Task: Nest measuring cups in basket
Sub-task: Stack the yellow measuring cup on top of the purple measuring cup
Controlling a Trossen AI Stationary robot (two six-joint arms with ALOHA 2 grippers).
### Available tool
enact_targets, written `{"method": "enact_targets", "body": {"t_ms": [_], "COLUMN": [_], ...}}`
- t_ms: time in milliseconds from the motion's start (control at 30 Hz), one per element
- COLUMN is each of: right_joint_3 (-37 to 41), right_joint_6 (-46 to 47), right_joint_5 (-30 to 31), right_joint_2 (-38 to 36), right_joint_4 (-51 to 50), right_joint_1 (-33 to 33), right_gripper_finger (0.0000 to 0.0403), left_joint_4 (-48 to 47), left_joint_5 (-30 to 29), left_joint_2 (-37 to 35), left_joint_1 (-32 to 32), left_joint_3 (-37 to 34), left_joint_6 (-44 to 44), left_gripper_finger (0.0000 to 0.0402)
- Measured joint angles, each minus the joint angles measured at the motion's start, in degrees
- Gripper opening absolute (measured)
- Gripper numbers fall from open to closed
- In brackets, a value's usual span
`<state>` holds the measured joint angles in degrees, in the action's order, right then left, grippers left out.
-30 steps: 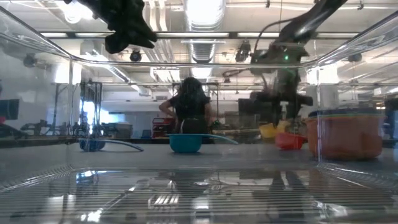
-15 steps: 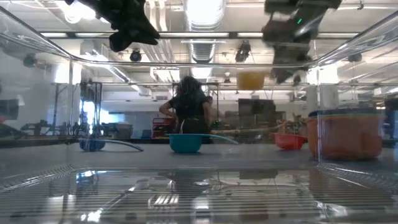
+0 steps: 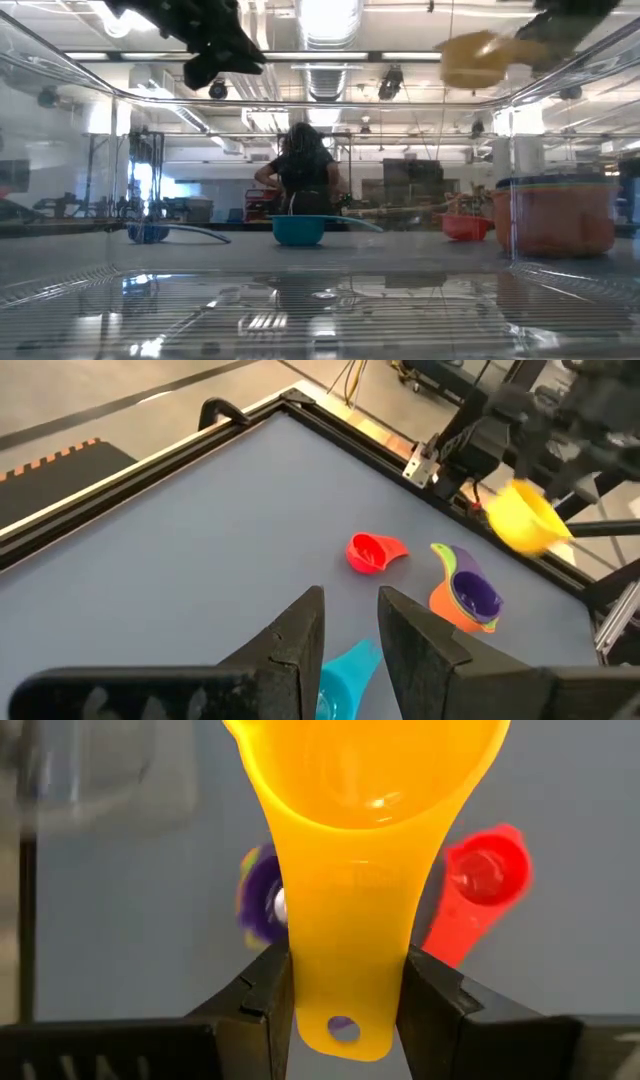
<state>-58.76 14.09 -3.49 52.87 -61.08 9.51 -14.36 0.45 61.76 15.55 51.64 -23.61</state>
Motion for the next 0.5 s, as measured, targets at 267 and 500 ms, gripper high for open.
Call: {"method": "enact_targets", "body": {"t_ms": [267,500], "right_joint_3": [2.26,4.69], "right_joint_6": [-6.34,-13.72], "right_joint_5": [4.96,4.34], "right_joint_2": [2.59,6.01], "right_joint_4": [-0.95,-1.64], "right_joint_1": [6.23,6.26], "right_gripper_finger": [0.0121,0.0134], "left_joint_4": [2.11,2.09], "left_joint_5": [0.04,0.09], "left_joint_2": [0.78,0.98], "left_joint_1": [-0.06,-0.13], "left_joint_3": [0.00,0.00], "left_joint_6": [-3.03,-5.80], "left_gripper_finger": [0.0079,0.0079]}}
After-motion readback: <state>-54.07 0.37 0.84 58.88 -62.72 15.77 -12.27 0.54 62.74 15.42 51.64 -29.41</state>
